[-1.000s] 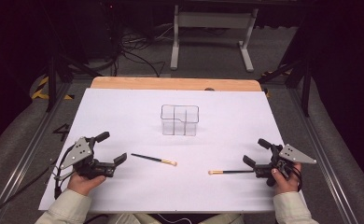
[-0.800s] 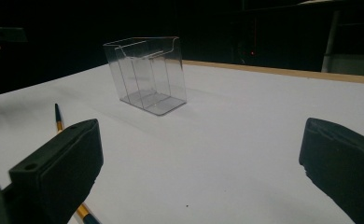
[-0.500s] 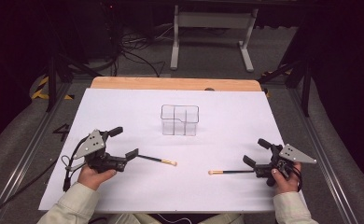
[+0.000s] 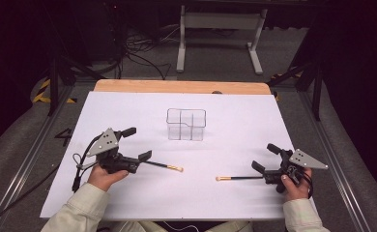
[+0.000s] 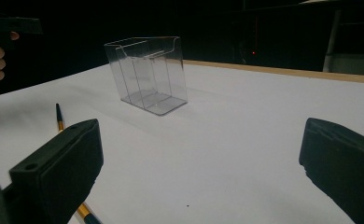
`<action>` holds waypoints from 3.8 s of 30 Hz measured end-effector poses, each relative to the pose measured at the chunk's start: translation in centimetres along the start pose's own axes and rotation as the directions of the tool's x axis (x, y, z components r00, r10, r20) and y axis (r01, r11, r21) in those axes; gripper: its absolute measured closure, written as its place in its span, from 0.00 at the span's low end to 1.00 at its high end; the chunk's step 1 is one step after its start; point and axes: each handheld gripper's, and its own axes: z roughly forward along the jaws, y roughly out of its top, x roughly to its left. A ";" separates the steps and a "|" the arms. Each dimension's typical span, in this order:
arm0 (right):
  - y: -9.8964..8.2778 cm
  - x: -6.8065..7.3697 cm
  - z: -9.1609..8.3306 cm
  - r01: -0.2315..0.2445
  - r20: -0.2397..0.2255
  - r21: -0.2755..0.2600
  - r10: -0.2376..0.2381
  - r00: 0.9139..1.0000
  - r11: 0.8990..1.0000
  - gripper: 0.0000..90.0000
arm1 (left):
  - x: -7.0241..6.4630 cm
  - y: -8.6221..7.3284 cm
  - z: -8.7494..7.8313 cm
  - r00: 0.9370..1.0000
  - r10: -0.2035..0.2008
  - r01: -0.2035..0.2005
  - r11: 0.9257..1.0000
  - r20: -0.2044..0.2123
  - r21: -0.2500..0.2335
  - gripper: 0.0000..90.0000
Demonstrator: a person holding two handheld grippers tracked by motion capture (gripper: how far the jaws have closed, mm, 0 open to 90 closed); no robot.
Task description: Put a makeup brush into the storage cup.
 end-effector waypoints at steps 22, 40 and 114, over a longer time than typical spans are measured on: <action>0.0 0.0 0.2 0.002 0.004 0.016 -0.002 1.000 1.000 0.00 | -0.5 3.6 3.8 0.976 0.184 -0.218 0.860 0.118 0.462 0.14; 0.1 0.2 0.3 0.023 0.008 0.030 -0.023 1.000 0.999 0.00 | -0.4 4.9 4.8 0.966 0.211 -0.260 0.740 0.152 0.620 0.22; 0.1 0.0 0.3 0.017 -0.031 0.034 -0.016 0.999 0.999 0.02 | -2.5 0.8 12.6 0.896 0.163 -0.444 0.370 0.414 0.816 0.68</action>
